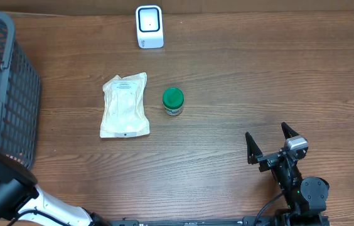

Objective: Scan the item barcode
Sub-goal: 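Return the left gripper into the basket and grasp the teal wipes pack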

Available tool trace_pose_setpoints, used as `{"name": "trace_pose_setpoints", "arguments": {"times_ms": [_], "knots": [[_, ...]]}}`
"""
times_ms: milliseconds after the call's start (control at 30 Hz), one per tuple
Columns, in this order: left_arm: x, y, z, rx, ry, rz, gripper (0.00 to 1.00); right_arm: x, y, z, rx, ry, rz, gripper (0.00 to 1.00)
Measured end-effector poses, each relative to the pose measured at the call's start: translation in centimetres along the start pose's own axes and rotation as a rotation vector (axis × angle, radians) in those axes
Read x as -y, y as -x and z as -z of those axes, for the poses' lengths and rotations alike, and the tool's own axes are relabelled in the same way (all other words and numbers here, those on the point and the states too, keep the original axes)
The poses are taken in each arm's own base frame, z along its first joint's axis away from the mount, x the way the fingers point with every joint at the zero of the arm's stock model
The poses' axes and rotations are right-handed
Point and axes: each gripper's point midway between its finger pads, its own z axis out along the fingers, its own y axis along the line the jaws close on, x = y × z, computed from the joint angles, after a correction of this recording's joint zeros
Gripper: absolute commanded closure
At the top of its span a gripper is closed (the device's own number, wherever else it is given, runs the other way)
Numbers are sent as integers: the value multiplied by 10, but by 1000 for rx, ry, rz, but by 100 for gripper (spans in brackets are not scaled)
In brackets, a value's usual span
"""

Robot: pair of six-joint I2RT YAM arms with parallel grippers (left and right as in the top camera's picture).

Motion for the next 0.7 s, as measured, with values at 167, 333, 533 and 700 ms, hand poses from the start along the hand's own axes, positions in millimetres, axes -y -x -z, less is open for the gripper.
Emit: {"name": "trace_pose_setpoints", "arguments": {"times_ms": [167,333,533,700], "knots": [[5,-3,-38,-1,43,-63,16,0,0,0,1,0,1,0],[8,0,-57,7,66,-90,24,0,0,0,0,0,0,0],[9,2,-71,10,93,-98,24,0,0,0,0,0,0,0],[6,-6,-98,-35,126,-105,25,0,0,0,0,0,0,0]]}}
